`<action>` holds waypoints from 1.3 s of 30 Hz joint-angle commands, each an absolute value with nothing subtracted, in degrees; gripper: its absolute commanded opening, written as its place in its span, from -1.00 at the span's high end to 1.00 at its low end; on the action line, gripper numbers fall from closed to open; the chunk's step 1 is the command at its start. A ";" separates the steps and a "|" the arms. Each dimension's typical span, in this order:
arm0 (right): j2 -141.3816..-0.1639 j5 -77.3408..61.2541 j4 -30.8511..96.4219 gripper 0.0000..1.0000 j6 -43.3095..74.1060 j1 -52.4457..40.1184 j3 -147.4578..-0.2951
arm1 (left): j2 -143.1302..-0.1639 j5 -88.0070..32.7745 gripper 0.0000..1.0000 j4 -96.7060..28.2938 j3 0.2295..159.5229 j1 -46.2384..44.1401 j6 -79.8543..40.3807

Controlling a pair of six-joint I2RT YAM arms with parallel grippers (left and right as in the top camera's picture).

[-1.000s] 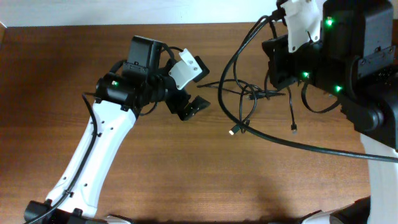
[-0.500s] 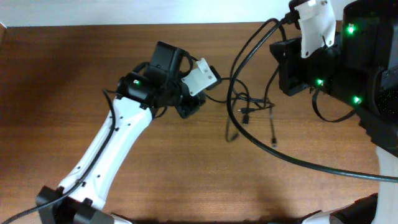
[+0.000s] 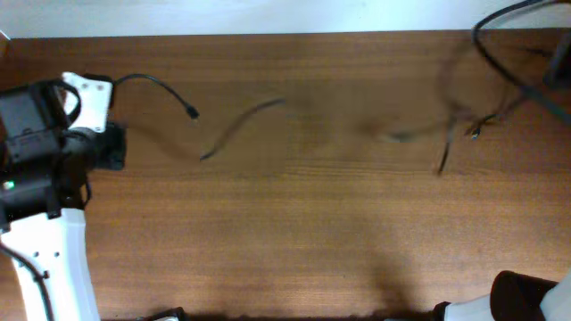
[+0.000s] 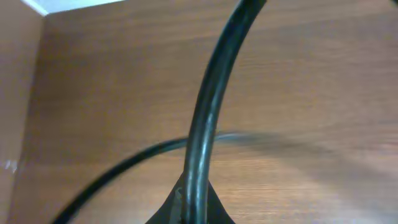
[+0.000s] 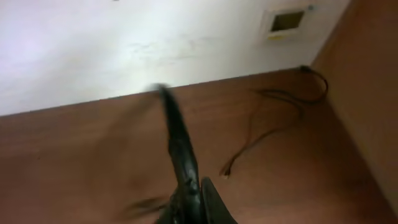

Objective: Untangle cables

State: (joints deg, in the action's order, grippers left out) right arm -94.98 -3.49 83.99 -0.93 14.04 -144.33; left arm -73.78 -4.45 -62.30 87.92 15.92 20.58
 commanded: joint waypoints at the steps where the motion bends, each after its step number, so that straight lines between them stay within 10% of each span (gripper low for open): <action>1: -96.16 3.11 81.34 0.93 -1.19 14.98 -145.29 | -71.75 1.04 1.00 -62.04 88.36 16.80 18.13; 14: -99.96 -19.57 81.95 0.92 0.97 24.21 -145.32 | -71.42 -3.70 1.00 -61.36 88.40 16.78 16.27; 29: -103.22 -15.68 88.01 0.92 0.95 -17.56 -145.29 | -71.44 -5.19 1.00 -61.19 88.40 16.78 16.29; 31: -105.08 -14.52 90.59 -0.73 0.95 -18.00 -145.27 | -71.44 -5.19 1.00 -61.14 88.40 16.78 16.27; 39: -106.45 -14.17 90.24 -0.98 -1.50 -18.00 -145.25 | -71.44 -15.79 1.00 -57.65 88.40 16.14 15.42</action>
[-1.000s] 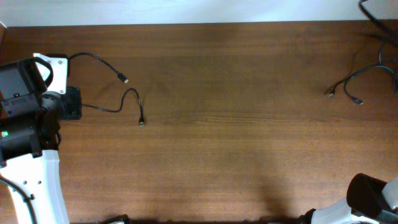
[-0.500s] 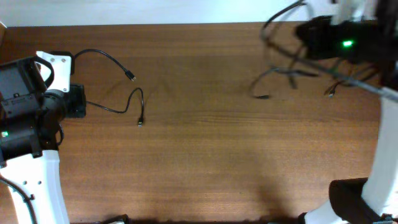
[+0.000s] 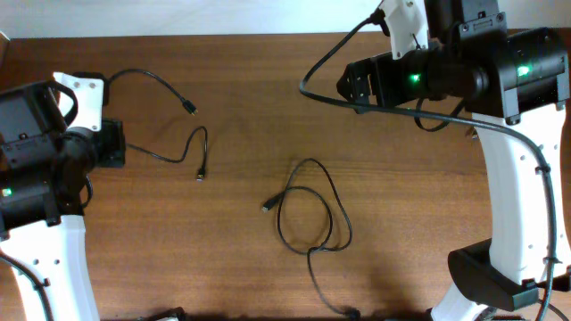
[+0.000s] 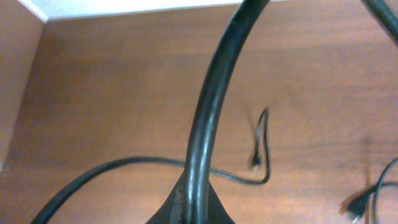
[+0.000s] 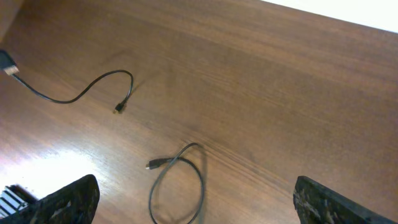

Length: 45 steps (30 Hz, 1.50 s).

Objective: Untangle cables

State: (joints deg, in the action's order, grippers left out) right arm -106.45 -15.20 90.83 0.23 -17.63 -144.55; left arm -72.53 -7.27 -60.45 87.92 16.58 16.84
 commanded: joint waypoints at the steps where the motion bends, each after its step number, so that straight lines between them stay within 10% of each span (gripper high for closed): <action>1: -106.43 -13.17 89.95 -0.98 -1.48 -18.00 -145.32 | -71.46 -20.14 1.00 -54.35 88.38 15.35 13.19; 22: -91.96 11.22 93.76 -0.98 -0.34 -17.93 -154.06 | -102.02 -27.11 1.00 23.55 88.40 -35.92 -33.67; 24: -91.96 11.22 93.78 -0.98 -0.36 -17.93 -154.06 | -103.81 -27.11 1.00 22.85 88.38 -39.07 -33.63; 25: -91.96 11.22 93.84 -0.98 -0.36 -17.93 -154.06 | -103.94 -26.87 0.57 22.50 88.38 -39.77 -33.65; 26: -91.96 11.22 94.11 -0.98 -0.36 -17.93 -154.06 | -103.85 -25.61 -0.63 21.61 88.40 -39.88 -33.67; 27: -91.96 11.22 94.26 -0.98 -0.36 -17.93 -154.06 | -103.70 -25.21 -0.98 20.71 88.44 -39.44 -33.89; 31: -91.96 11.22 94.30 -0.97 -0.36 -17.93 -154.01 | -102.06 -25.26 -0.98 15.22 90.37 -35.77 -33.10; 40: -101.71 10.94 93.41 -0.97 3.36 -17.93 -152.77 | -96.95 -1.76 -0.98 -39.53 120.31 -27.57 -13.10; 45: -113.08 9.21 91.53 -0.98 24.75 -17.93 -152.77 | -92.92 9.08 -0.98 -46.35 122.72 -22.79 -13.10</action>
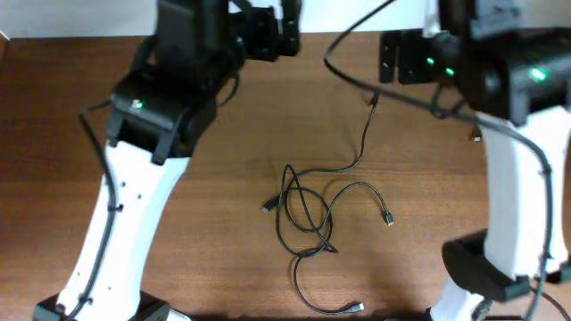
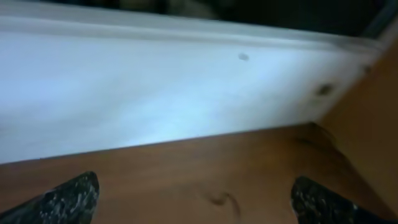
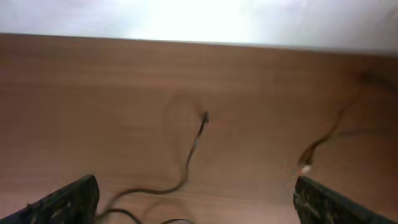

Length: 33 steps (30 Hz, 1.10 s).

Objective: Untangle cables

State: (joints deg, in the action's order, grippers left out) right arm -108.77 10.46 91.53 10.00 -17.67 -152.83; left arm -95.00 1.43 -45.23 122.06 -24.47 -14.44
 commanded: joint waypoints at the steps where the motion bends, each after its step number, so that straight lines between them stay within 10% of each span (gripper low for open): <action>1: -116.09 9.06 91.61 -0.98 34.98 -17.93 -152.77 | -91.81 10.63 -0.98 -46.41 122.72 -21.78 -13.08; 10: -129.93 2.50 96.36 -1.00 98.13 -18.04 -152.33 | -88.84 18.52 -0.98 -49.04 122.72 -19.53 -9.08; 33: -139.22 -3.44 97.34 -0.92 97.82 -24.36 -130.23 | -88.86 32.60 -0.98 -54.74 122.72 -19.27 -5.37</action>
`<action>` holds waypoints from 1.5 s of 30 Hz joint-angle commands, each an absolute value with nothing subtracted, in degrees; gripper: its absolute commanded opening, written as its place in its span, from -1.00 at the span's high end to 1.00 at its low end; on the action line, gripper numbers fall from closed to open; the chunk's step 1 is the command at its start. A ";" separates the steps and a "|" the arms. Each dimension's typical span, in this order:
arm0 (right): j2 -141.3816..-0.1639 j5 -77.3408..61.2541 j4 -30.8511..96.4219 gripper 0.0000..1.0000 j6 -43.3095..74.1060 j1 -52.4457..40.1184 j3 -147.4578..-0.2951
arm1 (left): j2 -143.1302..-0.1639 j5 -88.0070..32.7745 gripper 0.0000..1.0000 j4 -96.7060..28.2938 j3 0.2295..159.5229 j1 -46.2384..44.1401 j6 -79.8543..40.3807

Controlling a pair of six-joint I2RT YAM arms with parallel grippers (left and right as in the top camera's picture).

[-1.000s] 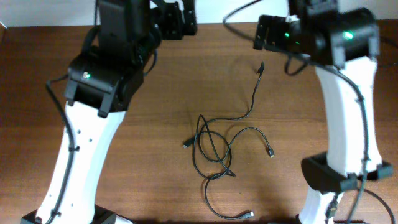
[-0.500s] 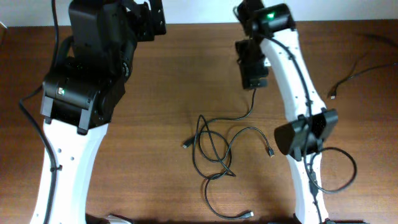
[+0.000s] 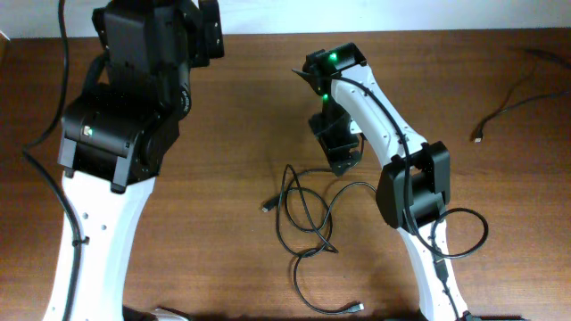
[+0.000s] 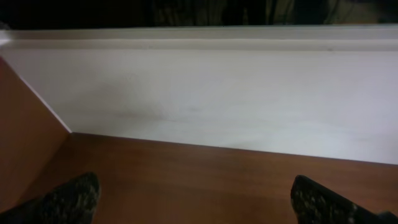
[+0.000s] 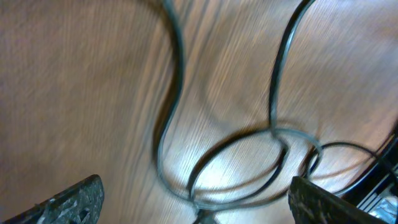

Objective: Untangle cables

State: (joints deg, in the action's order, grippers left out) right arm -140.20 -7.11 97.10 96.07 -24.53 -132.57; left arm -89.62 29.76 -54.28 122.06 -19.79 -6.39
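Note:
A tangle of thin black cables (image 3: pixel 308 218) lies in loops on the brown table's middle, loose ends running off to the sides and front. My right gripper (image 3: pixel 343 153) hangs just above the tangle's upper edge. In the right wrist view it is open (image 5: pixel 199 202), with cable loops (image 5: pixel 272 106) on the wood below and nothing between its fingers. My left gripper (image 3: pixel 207 31) is up at the table's back left, far from the cables. It is open (image 4: pixel 199 202) and empty, facing the wall.
Another thin dark cable (image 3: pixel 507 96) lies at the far right, its plug end toward the middle. A white wall (image 4: pixel 199 93) runs along the table's back edge. The right arm's white links (image 3: pixel 419 192) stand over the table right of the tangle.
My right gripper was up at the back edge facing the wall and is now low over the tangle's upper part. The left arm has shifted left. Both grippers remain open.
First both grippers were shut on cable, left at the far left, right at the far right, with cable blurred across the table. Then the right was open and one looped cable lay mid-table. Later both were open, the cables tangled mid-table; now the right gripper hangs over them.

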 commanded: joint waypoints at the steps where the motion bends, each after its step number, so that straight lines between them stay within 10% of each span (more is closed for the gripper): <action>1: -139.22 -2.46 97.34 -0.97 98.00 -24.36 -128.79 | -88.86 32.67 -0.98 -54.78 122.72 -19.00 -5.02; 26: -139.24 9.06 88.27 -0.99 97.73 -29.19 -114.02 | -88.86 32.84 -0.98 -58.41 122.72 -18.68 -5.02; 30: -139.24 9.72 85.10 -0.43 95.83 -29.19 -111.81 | -88.86 32.84 -0.98 -58.43 122.72 -18.68 -5.04; 31: -139.24 9.69 84.09 -0.10 94.41 -29.19 -111.20 | -88.86 32.84 -0.98 -58.41 122.72 -18.68 -5.04; 32: -139.24 9.41 82.37 0.92 92.77 -29.19 -109.65 | -88.84 32.84 -0.98 -58.41 122.72 -18.68 -5.04; 45: -138.67 18.20 80.51 0.92 84.05 -28.77 -111.31 | -88.86 32.86 -0.98 -58.41 122.72 -18.68 -5.04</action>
State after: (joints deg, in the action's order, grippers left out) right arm -137.29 11.44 80.23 86.85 -29.30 -109.01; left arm -89.62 31.97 -58.54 122.06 -19.09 -5.56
